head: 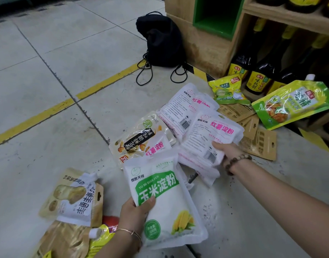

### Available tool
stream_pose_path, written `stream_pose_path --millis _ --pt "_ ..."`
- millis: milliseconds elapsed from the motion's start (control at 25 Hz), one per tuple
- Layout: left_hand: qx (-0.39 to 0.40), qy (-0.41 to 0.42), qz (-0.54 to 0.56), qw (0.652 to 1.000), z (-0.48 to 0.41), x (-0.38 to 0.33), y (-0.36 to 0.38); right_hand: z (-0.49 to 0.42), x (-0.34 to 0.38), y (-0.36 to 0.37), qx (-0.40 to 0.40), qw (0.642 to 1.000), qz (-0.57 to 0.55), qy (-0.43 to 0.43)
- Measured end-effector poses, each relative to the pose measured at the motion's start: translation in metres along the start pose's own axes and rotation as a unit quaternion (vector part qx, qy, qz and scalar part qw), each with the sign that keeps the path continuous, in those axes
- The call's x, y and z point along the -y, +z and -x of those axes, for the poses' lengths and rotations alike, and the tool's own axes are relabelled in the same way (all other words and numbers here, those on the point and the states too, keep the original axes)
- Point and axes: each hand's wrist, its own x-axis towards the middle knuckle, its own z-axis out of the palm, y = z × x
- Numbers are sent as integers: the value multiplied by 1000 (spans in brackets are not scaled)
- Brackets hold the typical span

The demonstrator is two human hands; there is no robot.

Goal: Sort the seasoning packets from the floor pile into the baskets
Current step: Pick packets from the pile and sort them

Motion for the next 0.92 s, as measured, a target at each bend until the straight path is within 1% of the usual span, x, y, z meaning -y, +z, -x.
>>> stream_pose_path --millis 80,120,240,320,440,520,640,840,920 --pt "13 -1 2 1000 7 4 2 21 -4 -21 50 996 -77 -20" --pt "22 6 -10 1000 9 7 5 31 -3 -33 68 994 -81 -34" --pt "55 36 -77 995 11 17 16 61 9 -74 85 995 -8 -59" --pt "80 42 -104 991 14 22 31 77 14 -106 89 993 26 -66" --pt "103 54 -99 988 24 28 59 101 11 -150 67 995 51 -58" --pt "125 62 -94 986 33 27 76 117 5 -172 60 996 46 -52" --pt "148 92 -115 978 40 22 94 137 -4 -194 41 997 31 -54" --pt "188 125 -98 969 57 18 143 172 1 -223 7 994 -6 -110" --pt "214 143 -106 960 70 17 157 188 2 -231 -21 989 -37 -138"
